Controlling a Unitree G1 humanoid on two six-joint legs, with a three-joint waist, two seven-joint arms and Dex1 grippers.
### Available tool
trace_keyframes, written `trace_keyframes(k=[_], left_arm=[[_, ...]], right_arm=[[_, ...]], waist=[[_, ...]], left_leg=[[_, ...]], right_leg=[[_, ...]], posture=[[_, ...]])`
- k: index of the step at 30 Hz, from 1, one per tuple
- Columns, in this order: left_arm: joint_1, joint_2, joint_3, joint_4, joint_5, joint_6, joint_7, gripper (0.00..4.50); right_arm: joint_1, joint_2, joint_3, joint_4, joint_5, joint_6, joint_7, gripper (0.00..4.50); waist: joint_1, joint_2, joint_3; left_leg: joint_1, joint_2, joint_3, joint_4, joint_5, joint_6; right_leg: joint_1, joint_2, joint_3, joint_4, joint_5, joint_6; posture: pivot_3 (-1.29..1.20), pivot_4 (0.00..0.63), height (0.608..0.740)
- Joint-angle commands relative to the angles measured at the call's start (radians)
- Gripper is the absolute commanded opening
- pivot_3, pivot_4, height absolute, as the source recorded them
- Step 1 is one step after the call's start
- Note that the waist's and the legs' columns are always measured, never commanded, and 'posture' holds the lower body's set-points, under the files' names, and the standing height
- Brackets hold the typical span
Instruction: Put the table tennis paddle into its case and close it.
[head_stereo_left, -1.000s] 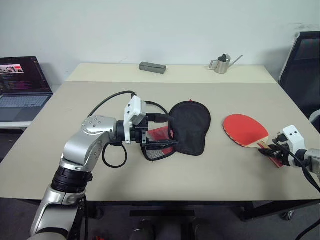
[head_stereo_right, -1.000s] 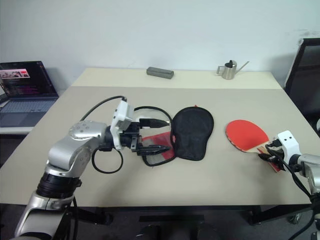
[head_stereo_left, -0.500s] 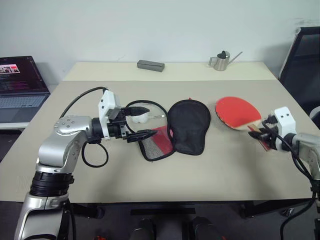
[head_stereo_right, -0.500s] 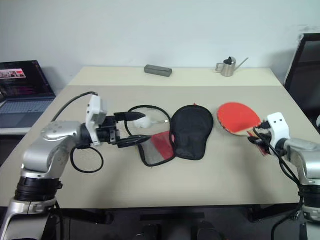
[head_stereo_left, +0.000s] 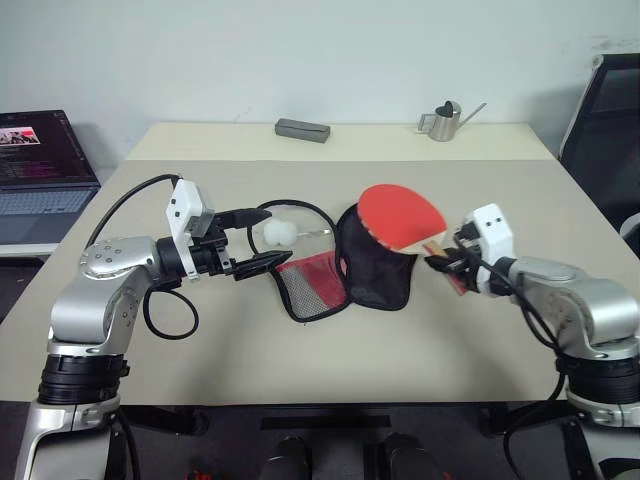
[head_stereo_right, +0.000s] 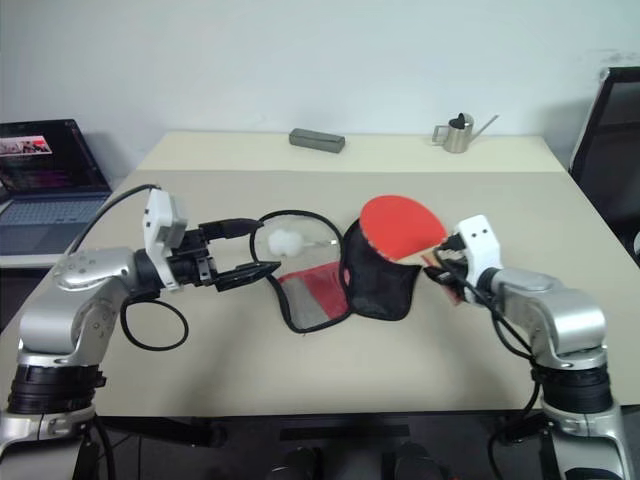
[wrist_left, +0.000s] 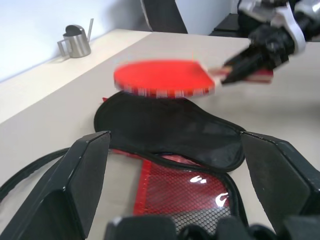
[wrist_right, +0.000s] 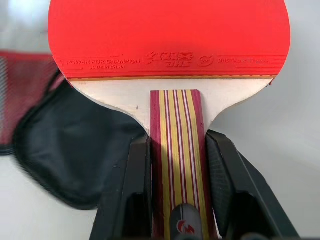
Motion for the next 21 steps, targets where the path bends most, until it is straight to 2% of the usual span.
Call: trace_keyframes(k=[1, 13, 21], left_arm=[[0.004, 0.003, 0.024, -0.027, -0.011, -0.021, 0.007, 4.5], [0.005, -0.009, 0.015, -0.022, -0.005, -0.043, 0.014, 4.5], [0.009, -0.016, 0.015, -0.023, -0.005, -0.047, 0.018, 4.5]], right_arm=[[-0.043, 0.025, 0.006, 0.0, -0.022, -0.04, -0.038, 1.12], [-0.119, 0.144, 0.119, 0.196, -0.113, -0.155, -0.083, 1.12], [-0.16, 0.159, 0.152, 0.299, -0.162, -0.213, -0.072, 1.12]], waist=[[0.0, 0.0, 0.0], [-0.009, 0.0, 0.0], [-0.012, 0.0, 0.0]], left_leg=[[0.0, 0.0, 0.0, 0.0, 0.0, 0.0], [0.001, 0.001, 0.0, 0.0, 0.0, 0.0], [0.001, 0.001, 0.0, 0.0, 0.0, 0.0]], right_leg=[[0.0, 0.0, 0.0, 0.0, 0.0, 0.0], [0.0, 0.001, 0.0, 0.001, 0.0, -0.001], [0.0, 0.001, 0.0, 0.001, 0.0, -0.001]], posture=[[0.0, 0.15, 0.74], [0.0, 0.15, 0.74], [0.0, 0.15, 0.74]])
